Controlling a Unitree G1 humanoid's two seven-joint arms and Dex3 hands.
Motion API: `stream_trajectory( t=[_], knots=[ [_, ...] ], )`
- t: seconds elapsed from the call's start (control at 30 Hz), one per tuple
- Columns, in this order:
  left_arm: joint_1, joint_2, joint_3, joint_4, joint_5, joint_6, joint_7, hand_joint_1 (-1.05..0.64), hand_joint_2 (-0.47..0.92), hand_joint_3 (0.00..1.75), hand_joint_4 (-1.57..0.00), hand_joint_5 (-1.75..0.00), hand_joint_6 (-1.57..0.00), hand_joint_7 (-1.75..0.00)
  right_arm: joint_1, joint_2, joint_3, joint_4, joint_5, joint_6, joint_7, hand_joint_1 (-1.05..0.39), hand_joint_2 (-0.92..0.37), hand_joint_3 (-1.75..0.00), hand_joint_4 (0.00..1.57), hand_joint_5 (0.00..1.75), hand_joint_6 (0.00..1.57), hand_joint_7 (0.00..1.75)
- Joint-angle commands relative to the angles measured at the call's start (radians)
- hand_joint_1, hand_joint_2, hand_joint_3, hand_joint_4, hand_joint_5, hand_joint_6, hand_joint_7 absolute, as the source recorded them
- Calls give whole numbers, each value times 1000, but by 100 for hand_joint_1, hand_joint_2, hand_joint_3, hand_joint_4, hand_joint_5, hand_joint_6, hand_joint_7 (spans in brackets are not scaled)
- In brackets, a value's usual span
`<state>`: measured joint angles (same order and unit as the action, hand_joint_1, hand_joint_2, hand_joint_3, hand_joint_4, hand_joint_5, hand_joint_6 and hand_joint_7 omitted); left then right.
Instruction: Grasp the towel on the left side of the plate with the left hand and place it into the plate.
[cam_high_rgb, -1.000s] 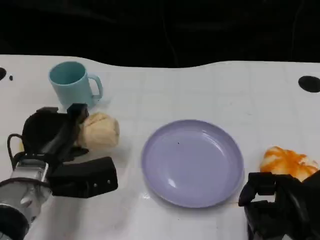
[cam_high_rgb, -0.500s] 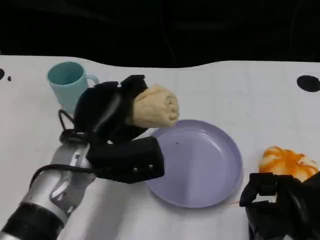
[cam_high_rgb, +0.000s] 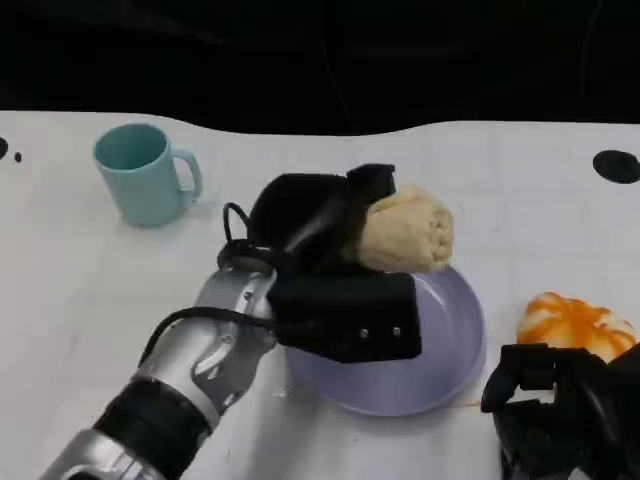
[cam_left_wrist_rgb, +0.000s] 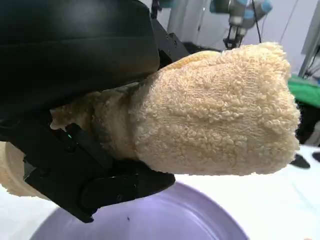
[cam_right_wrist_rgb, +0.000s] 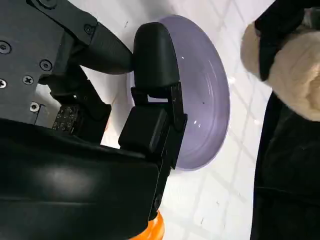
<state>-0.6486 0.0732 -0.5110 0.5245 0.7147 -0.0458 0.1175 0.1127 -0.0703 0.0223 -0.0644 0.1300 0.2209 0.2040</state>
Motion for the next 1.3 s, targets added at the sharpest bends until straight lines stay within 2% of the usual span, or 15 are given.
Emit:
stream_trajectory(
  t=[0.03, 0.07, 0.13, 0.17, 0.27, 0.33, 0.37, 0.47, 0.6, 0.7, 0.8, 0.97, 1.03, 1.2, 1.3],
  knots=[
    [-42, -1, -24, 23, 4, 38, -101, -28, 69, 76, -77, -173, -69, -134, 5, -7, -13, -11, 8, -1, 0, -88, 6, -175, 148, 131, 148, 105],
    [-45, 1, -28, 20, 1, 49, -138, -28, 72, 68, -73, -169, -71, -121, 5, -8, -12, -10, 6, -3, 0, -88, 6, -175, 148, 131, 148, 105],
    [-48, 3, -33, 14, -3, 62, -179, -31, 84, 43, -67, -146, -74, -88, 5, -9, -11, -9, 4, -6, 0, -88, 6, -175, 148, 131, 148, 105],
    [-52, 12, -45, 10, 4, 64, -211, -31, 87, 39, -66, -142, -75, -83, 5, -10, -10, -10, 1, -3, -2, -87, 6, -175, 148, 131, 148, 106],
    [-60, 36, -78, -13, 29, 85, -304, -46, 92, 25, -52, -92, -55, -33, 5, -8, -12, -13, 3, 7, -6, -87, 6, -175, 148, 131, 148, 106],
    [-59, 43, -85, -37, 41, 112, -347, -58, 92, 22, -36, -65, -41, -15, 5, -7, -13, -15, 6, 13, -7, -88, 6, -175, 149, 131, 149, 106],
    [-57, 45, -87, -49, 45, 124, -364, -63, 92, 21, -34, -53, -37, -9, 6, -8, -12, -16, 4, 12, -8, -88, 6, -175, 149, 131, 149, 106],
    [-53, 59, -94, -84, 59, 152, -412, -81, 92, 21, -23, -31, -22, -1, 6, -9, -10, -18, 1, 12, -10, -88, 7, -175, 149, 131, 149, 106],
    [-50, 84, -104, -140, 82, 183, -475, -97, 92, 30, -13, -24, -13, 0, 7, -7, -12, -18, 8, 8, -6, -87, 7, -175, 149, 131, 148, 106],
    [-43, 96, -99, -168, 79, 189, -495, -99, 92, 31, -12, -23, -12, 0, 7, -7, -12, -20, 7, 11, -8, -87, 6, -175, 149, 131, 148, 107],
    [-23, 124, -76, -220, 54, 178, -506, -104, 92, 33, -12, -24, -4, 0, 8, -8, -14, -18, 13, 5, -1, -87, 6, -175, 149, 131, 148, 107],
    [19, 176, -32, -328, 23, 184, -536, -105, 92, 36, -12, -26, -9, -3, 15, -11, -14, -22, 11, -1, 3, -86, 5, -175, 149, 131, 147, 107],
    [39, 200, -12, -373, 7, 191, -559, -102, 92, 37, -13, -28, -12, -5, 19, -11, -14, -24, 11, -3, 4, -85, 5, -175, 148, 131, 147, 107],
    [128, 276, 61, -505, -57, 206, -629, -82, 92, 30, -24, -32, -19, -6, 34, -12, -17, -43, 13, 10, 6, -84, 5, -175, 149, 131, 148, 107],
    [178, 310, 101, -558, -92, 218, -651, -71, 92, 30, -36, -37, -22, -7, 40, -14, -20, -46, 20, -1, 18, -84, 5, -175, 148, 131, 147, 106]
  ],
)
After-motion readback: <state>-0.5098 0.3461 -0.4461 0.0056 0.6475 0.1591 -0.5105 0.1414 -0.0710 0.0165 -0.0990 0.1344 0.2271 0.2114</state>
